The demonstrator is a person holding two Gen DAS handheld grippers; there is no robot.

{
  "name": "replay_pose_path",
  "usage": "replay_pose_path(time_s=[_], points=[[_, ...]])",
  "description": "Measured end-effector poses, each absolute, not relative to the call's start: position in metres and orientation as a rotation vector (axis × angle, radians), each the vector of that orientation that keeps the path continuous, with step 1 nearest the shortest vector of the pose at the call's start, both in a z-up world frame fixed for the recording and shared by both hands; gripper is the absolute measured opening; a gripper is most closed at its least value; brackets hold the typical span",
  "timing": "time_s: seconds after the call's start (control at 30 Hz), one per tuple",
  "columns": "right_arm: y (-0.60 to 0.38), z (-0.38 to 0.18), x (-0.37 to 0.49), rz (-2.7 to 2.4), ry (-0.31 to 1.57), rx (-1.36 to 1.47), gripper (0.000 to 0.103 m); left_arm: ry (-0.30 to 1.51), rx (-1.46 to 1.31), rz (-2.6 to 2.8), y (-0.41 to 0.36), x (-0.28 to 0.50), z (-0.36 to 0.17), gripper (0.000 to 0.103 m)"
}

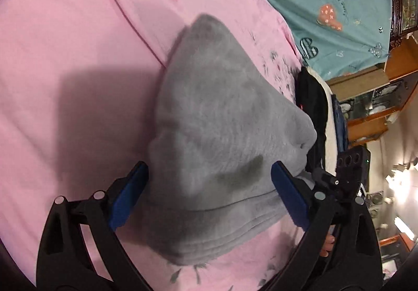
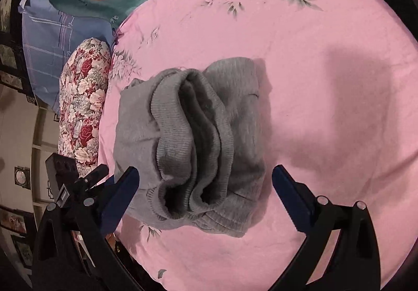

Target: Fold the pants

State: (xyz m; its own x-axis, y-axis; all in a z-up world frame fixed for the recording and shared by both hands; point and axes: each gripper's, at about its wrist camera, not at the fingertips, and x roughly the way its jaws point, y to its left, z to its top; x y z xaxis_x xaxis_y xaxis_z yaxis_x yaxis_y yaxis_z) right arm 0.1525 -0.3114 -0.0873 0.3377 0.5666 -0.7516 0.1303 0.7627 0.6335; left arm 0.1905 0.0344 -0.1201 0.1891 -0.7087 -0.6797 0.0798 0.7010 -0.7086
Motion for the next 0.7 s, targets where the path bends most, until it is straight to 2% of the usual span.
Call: replay_pose_path(time_s=[0.27,0.47,0.53,0.6,0.7], points=[[-0.303,-0.112,0.162,0.304,1.294,0.672,0.102,1.321,-0.553,-0.630,0.005,0.208,-0.134,0.099],[-0.287,-0.115,0.175,0.310,1.252,0.617,0.102,1.301,-0.561,-0.623,-0.002,0.213,-0.132,0.101],[-0.284,-0.113,0.171,0.286,1.215,0.580,0.099,1.265,-0.529,-0.619,-0.004,0.206,-0.124,0.083],[-0.281,-0.108,0.165,0.269,1.175,0.533,0.078,1.206,-0.464,-0.622,-0.007,0.195,-0.109,0.072],[-0.274,-0.093,0.156,0.249,1.119,0.427,0.065,1.147,-0.392,-0.612,-0.008,0.182,-0.091,0.059]])
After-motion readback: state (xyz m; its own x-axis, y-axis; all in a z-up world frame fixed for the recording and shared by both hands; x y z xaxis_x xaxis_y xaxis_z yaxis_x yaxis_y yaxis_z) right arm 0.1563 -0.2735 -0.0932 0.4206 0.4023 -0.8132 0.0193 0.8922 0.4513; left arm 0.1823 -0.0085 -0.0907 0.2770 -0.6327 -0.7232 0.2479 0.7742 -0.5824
